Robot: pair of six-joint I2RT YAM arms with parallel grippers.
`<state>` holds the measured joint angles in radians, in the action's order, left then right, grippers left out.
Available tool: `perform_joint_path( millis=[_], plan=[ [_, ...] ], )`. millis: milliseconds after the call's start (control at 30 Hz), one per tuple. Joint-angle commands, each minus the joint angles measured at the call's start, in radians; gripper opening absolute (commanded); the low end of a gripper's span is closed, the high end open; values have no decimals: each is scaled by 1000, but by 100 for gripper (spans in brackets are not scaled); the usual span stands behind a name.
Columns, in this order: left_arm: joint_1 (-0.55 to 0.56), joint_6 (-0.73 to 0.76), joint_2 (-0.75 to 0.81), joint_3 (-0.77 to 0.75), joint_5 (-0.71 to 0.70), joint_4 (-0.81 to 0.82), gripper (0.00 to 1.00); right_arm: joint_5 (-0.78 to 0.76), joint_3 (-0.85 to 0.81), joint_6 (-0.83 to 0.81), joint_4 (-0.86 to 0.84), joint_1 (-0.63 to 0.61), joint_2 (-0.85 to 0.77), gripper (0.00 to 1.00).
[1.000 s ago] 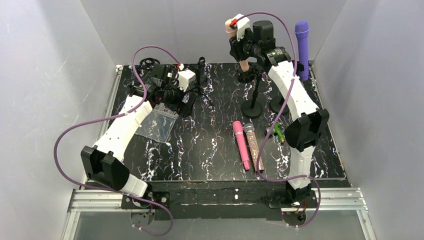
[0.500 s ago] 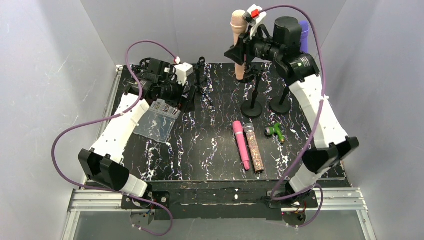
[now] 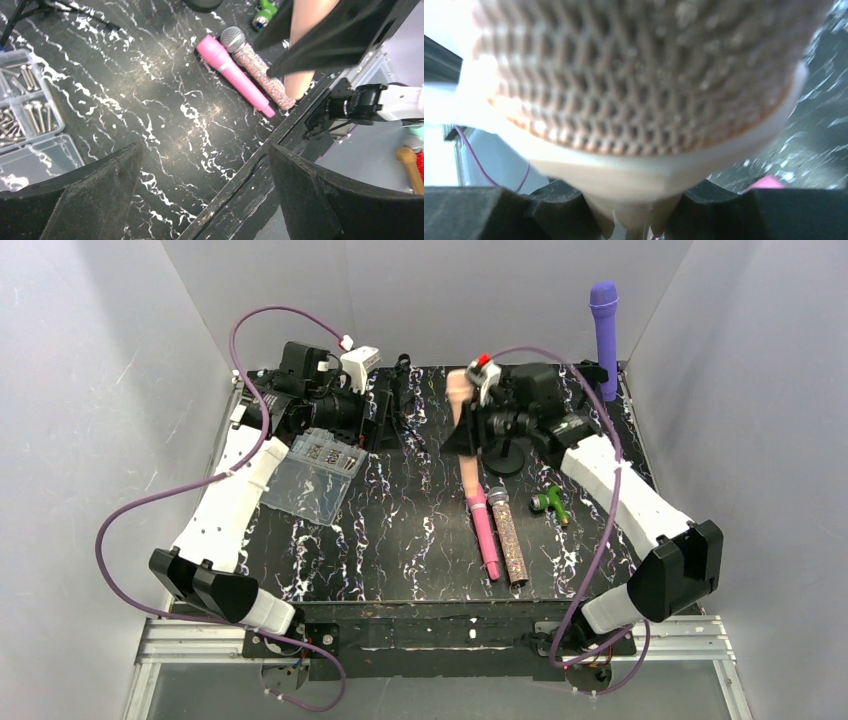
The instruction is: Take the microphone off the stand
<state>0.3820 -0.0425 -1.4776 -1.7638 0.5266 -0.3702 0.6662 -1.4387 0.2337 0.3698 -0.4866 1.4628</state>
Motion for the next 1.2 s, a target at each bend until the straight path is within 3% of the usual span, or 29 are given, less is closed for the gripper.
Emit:
perform_joint_path(
  millis=[0, 133, 600, 933, 1167],
  plan=[
    [-14, 60, 67, 37, -71, -106, 98, -103, 152, -13, -43, -107, -73, 1],
    [-45, 83, 98, 63, -148, -123, 98, -193, 321, 71, -122, -131, -90, 1],
    [-63, 58, 142, 114, -182, -97, 98, -283, 569, 322, -291, -165, 31, 1],
    [-62, 29, 126, 128, -162, -83, 98, -404, 545, 310, -240, -204, 103, 1],
    [-62, -47, 115, 225, -120, -16, 98, -434, 508, 244, -210, -237, 103, 1]
  ],
)
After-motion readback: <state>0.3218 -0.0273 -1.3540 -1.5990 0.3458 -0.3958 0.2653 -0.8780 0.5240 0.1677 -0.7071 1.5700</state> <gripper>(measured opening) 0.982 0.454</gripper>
